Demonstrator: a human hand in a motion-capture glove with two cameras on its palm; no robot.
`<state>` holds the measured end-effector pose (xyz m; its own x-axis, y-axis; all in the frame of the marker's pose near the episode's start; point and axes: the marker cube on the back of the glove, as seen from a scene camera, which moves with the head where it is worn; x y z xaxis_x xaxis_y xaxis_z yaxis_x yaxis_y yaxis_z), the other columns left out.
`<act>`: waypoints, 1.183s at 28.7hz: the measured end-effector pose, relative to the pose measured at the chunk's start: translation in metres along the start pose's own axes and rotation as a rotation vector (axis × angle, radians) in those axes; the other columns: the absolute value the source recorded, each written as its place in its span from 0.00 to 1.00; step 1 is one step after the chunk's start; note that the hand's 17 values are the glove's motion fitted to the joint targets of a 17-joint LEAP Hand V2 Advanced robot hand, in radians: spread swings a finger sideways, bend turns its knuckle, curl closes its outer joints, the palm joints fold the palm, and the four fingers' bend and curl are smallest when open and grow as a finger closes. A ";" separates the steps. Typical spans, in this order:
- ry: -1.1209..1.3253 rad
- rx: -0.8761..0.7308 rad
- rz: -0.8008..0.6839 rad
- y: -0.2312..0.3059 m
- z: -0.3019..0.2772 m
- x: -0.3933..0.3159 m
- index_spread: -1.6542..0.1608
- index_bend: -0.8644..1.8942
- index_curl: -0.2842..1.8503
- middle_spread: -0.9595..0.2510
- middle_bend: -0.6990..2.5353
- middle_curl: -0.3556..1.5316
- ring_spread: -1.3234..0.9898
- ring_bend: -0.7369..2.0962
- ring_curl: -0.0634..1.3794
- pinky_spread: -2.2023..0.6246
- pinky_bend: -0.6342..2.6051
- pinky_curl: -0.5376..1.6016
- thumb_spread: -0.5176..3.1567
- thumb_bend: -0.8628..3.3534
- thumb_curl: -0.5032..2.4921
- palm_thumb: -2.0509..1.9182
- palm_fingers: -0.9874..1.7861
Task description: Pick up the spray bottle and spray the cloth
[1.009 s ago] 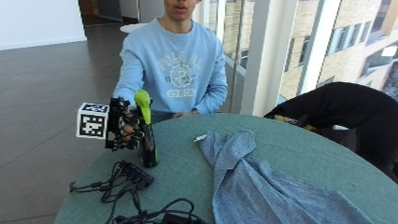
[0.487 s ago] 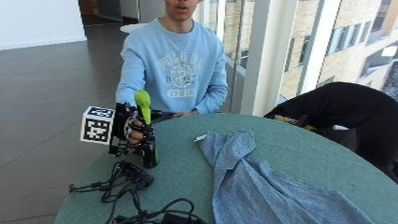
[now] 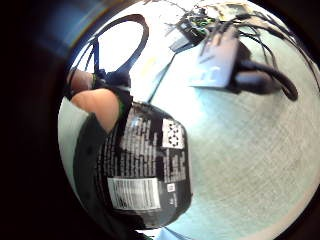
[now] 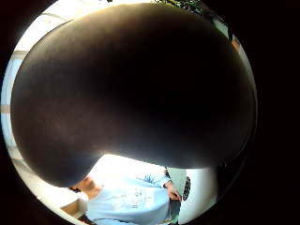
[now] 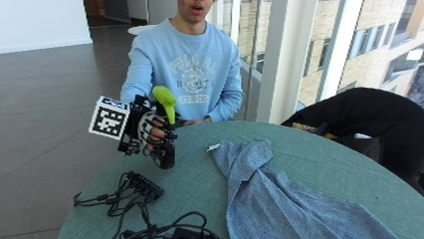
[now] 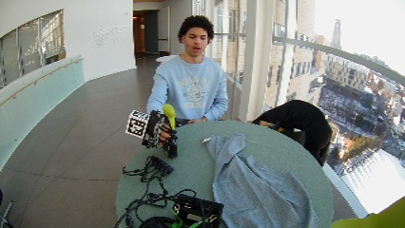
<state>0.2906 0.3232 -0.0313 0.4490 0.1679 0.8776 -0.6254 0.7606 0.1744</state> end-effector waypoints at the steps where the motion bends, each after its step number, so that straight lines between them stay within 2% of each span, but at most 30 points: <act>1: 0.008 -0.027 -0.001 -0.003 0.002 -0.008 0.77 0.40 0.33 0.71 0.33 0.42 0.53 0.40 0.30 0.84 0.24 0.37 0.39 0.21 0.31 0.74 0.75; 9: 0.146 -0.229 0.042 -0.045 0.030 -0.062 0.78 0.38 0.34 0.72 0.33 0.42 0.54 0.40 0.31 0.83 0.25 0.37 0.38 0.20 0.32 0.75 0.77; 19: 0.285 -0.480 0.215 -0.094 0.074 -0.088 0.79 0.37 0.34 0.72 0.33 0.43 0.54 0.41 0.31 0.83 0.25 0.38 0.38 0.20 0.33 0.75 0.77; 27: 0.364 -0.553 0.345 -0.108 0.093 -0.076 0.79 0.38 0.35 0.71 0.33 0.43 0.54 0.41 0.32 0.83 0.25 0.39 0.38 0.20 0.34 0.75 0.78; 34: 0.392 -0.604 0.402 -0.107 0.098 -0.069 0.79 0.38 0.35 0.71 0.33 0.43 0.54 0.41 0.32 0.83 0.25 0.39 0.37 0.20 0.35 0.75 0.78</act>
<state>0.2642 0.1689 -0.0670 0.5244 0.6208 0.5828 -0.3847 0.7833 -0.4883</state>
